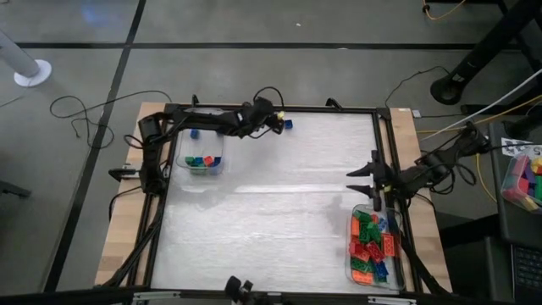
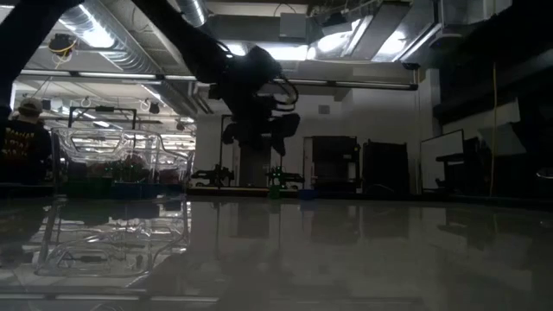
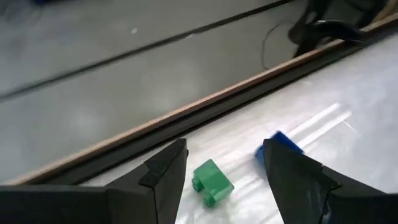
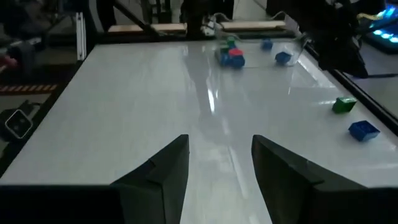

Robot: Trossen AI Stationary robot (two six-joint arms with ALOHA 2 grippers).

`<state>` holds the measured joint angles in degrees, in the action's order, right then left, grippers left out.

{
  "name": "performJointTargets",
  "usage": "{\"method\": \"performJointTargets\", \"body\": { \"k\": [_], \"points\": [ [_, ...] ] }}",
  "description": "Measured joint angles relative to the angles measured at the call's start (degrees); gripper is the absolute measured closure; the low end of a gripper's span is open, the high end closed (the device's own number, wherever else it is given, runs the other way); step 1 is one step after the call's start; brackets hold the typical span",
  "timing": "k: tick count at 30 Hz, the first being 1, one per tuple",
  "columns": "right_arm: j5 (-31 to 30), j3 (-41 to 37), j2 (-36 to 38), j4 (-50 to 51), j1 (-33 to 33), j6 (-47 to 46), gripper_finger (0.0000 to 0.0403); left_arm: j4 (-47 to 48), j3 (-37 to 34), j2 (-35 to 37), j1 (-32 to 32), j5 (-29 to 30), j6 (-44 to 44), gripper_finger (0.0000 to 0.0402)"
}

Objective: Sort blocks by size
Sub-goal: Put the 4 stud green game piece into the top transparent bin

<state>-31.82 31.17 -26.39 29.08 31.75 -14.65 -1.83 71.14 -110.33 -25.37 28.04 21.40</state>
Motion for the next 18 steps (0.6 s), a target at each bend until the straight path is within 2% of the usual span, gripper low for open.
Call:
{"method": "performJointTargets", "body": {
  "k": [5, 10, 14, 18],
  "points": [
    [-0.7, -5.4, 4.1, -2.6, 0.0, 0.9, 0.0228, 4.7, 5.0, -4.0, -1.1, 0.2, 4.6, 0.0204],
    [-1.2, -7.6, 7.2, -3.1, 0.0, -0.1, 0.0228, 7.4, 8.3, -7.5, -1.7, 0.3, 7.0, 0.0204],
    [-1.1, -8.5, 8.8, -2.9, 0.0, -0.1, 0.0228, 11.8, 9.5, -9.3, -2.1, 0.7, 11.0, 0.0204],
    [-0.7, -8.7, 8.9, -2.9, 0.0, -0.1, 0.0228, 11.6, 9.6, -10.1, -2.6, 1.2, 12.3, 0.0204]
  ]
}}
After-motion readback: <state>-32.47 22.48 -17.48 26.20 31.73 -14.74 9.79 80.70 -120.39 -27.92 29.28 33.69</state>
